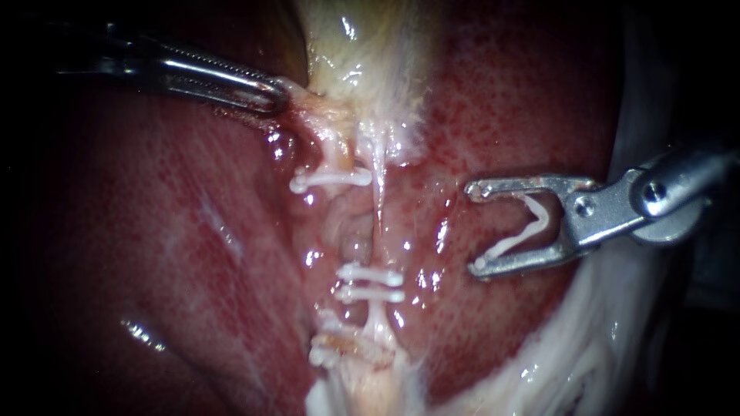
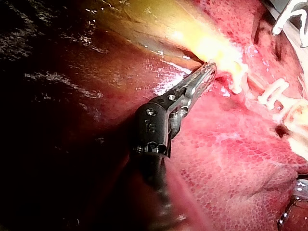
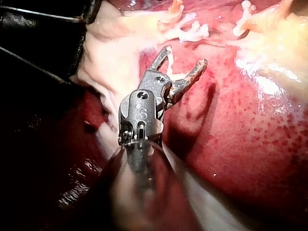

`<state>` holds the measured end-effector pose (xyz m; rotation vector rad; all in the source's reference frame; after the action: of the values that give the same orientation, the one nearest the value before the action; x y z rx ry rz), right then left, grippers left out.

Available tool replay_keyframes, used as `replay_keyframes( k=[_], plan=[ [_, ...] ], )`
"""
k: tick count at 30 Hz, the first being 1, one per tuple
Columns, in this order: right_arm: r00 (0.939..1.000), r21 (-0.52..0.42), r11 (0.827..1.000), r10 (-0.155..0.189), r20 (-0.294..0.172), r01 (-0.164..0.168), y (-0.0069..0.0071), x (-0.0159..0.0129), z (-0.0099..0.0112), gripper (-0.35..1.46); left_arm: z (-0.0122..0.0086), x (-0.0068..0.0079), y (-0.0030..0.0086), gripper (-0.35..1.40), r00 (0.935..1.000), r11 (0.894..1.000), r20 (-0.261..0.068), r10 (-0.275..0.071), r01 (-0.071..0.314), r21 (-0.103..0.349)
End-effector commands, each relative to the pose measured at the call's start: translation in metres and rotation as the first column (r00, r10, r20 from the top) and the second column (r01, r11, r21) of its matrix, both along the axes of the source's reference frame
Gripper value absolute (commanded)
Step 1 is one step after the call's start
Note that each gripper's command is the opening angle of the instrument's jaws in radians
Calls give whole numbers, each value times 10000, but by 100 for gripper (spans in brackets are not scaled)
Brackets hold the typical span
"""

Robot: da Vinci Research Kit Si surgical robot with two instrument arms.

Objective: Clipping third clip right tube

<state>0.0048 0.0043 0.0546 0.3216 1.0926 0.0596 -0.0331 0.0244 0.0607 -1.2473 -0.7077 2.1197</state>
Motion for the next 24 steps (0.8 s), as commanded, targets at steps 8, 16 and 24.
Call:
replay_keyframes(
  k=[8,16,24],
  plan=[
    [10000,-3,10000,-2,-3,2,0,1,-1,50,-68,18,15,-35,9987,9979,381,-346,366,-529],
    [10000,77,10000,-8,-20,8,-1,6,-3,50,-88,26,10,-35,9985,9966,423,-343,374,-735],
    [9979,2059,9765,645,29,-637,-1,32,-1,50,-86,26,8,-35,9985,9965,419,-344,375,-748]
  ],
)
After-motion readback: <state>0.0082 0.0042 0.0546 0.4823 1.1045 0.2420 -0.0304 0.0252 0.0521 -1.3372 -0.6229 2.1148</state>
